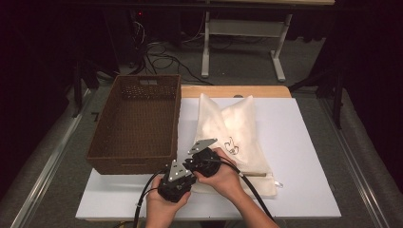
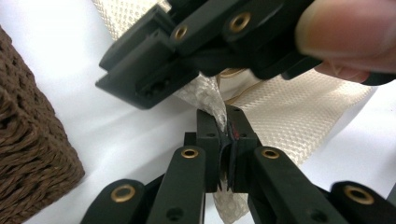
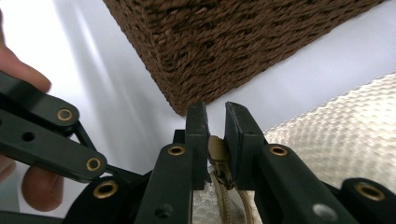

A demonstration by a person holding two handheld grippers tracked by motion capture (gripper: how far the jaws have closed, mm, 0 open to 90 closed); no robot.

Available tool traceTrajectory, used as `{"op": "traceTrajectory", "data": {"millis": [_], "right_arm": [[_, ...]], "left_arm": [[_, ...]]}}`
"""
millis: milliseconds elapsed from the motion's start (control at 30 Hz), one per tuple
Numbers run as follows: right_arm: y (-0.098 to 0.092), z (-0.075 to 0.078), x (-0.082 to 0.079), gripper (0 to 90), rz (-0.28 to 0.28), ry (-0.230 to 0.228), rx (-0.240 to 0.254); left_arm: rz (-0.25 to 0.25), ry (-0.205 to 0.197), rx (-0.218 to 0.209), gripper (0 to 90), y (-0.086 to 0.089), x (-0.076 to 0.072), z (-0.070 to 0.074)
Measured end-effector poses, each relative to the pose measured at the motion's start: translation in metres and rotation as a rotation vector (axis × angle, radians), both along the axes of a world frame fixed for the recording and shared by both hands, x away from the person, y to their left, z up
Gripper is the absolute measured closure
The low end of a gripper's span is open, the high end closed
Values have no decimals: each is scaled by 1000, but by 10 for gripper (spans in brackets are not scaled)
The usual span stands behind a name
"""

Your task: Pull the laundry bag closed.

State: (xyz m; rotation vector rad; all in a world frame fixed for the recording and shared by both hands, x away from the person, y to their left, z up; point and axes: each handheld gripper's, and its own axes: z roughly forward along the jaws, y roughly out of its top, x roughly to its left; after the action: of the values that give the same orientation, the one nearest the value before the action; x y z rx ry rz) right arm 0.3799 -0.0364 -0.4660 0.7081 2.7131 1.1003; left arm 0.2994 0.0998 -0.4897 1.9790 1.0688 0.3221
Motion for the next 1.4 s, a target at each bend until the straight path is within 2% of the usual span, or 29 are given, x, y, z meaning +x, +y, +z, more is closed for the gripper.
{"op": "traceTrajectory", "data": {"millis": [267,433,533,633,733,833,1033,1100,1167,1400], "right_arm": [[-17,4,-5,810,-39,-4,103],[-29,4,-8,806,-62,18,162],[-36,4,-9,807,-90,50,190],[-41,2,-9,809,-110,74,184],[-45,0,-8,808,-121,106,210],[-46,-1,-7,789,-117,105,225],[-46,-3,-6,772,-128,135,241],[-46,-3,-6,749,-142,159,252],[-47,-3,-5,727,-149,161,257],[-50,-1,-3,676,-182,189,316]], "left_arm": [[-1,-2,-3,862,1,-1,0],[2,2,-2,862,0,-1,-1],[5,1,-3,862,0,-1,-2],[8,0,-8,862,1,-1,-2],[4,-4,-4,862,0,-2,-2],[4,-3,-6,862,1,-2,-2],[2,-4,-9,862,1,-1,-2],[3,-4,-8,862,1,-1,-2],[1,-5,-8,862,0,0,-2],[-4,-6,-4,862,0,0,-2]]}}
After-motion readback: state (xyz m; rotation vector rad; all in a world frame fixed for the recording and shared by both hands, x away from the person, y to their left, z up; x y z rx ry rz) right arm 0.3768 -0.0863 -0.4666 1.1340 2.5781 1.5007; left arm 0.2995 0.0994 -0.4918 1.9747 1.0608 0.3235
